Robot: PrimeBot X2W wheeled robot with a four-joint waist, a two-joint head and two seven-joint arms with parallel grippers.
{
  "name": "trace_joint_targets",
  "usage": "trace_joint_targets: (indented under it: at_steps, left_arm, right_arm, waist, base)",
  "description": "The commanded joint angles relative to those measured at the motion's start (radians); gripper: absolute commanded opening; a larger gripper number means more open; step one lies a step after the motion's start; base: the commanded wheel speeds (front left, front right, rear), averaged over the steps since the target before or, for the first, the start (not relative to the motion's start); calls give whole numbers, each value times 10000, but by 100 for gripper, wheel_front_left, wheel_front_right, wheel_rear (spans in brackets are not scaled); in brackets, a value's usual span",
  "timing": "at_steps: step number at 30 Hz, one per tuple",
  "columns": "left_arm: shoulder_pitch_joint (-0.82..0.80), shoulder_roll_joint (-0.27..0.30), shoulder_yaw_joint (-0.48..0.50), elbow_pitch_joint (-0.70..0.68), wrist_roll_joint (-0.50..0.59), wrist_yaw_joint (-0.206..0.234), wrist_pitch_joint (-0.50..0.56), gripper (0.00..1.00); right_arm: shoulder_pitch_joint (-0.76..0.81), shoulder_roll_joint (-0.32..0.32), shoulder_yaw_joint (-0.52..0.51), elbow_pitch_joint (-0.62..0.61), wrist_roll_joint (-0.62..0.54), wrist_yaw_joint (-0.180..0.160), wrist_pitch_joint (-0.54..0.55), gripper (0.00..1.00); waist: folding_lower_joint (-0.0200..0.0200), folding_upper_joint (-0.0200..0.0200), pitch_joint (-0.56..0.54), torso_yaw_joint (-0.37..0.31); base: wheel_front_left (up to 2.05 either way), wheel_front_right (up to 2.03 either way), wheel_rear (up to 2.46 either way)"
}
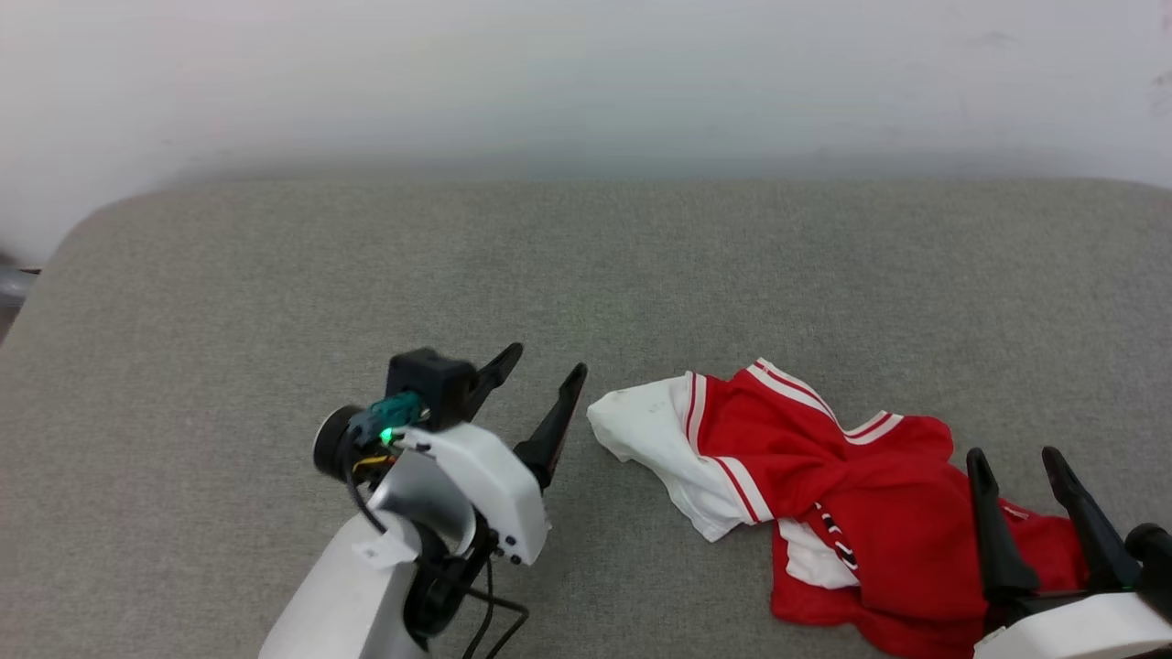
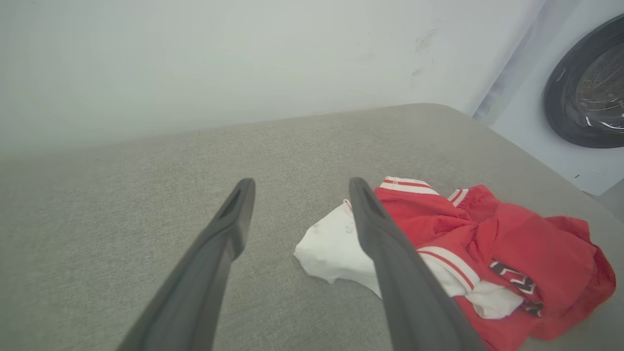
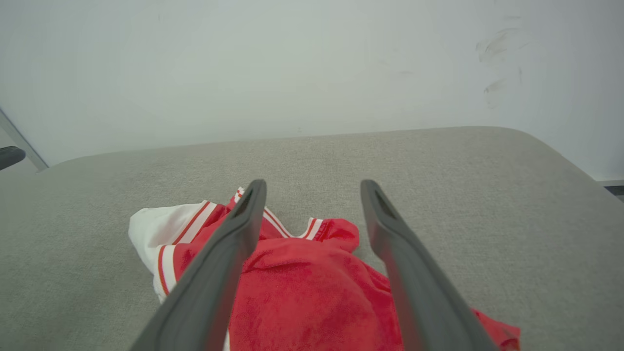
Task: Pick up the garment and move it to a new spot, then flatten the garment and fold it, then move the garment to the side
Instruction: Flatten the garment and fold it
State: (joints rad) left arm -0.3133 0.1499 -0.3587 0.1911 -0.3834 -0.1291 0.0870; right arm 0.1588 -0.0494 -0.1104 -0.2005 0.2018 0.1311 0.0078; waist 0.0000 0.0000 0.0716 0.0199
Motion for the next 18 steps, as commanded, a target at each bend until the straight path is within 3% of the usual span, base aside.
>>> trace_joint_targets:
  at_steps: [1, 10, 18]
  left_arm:
    - [-396, 84, -273, 51, -210, -10, 227, 100]
    - [-2544, 697, -1765, 1240, -1894, -9, 2812, 100]
    - [-3429, 1165, -2761, 2756, -2455, -12, 4444, 100]
  right_arm:
    - [-212, -16, 15, 6, -23, -7, 2, 100]
    - [-733, -14, 185, 164, 73, -7, -76, 100]
    - [-1012, -14, 226, 379, 235, -7, -263, 100]
  waist:
    - [0, 0, 393, -283]
    - [0, 0, 1298, -802]
    - [0, 0, 1834, -1143]
  base:
    - [0, 0, 0]
    - [0, 0, 0]
    - [0, 0, 0]
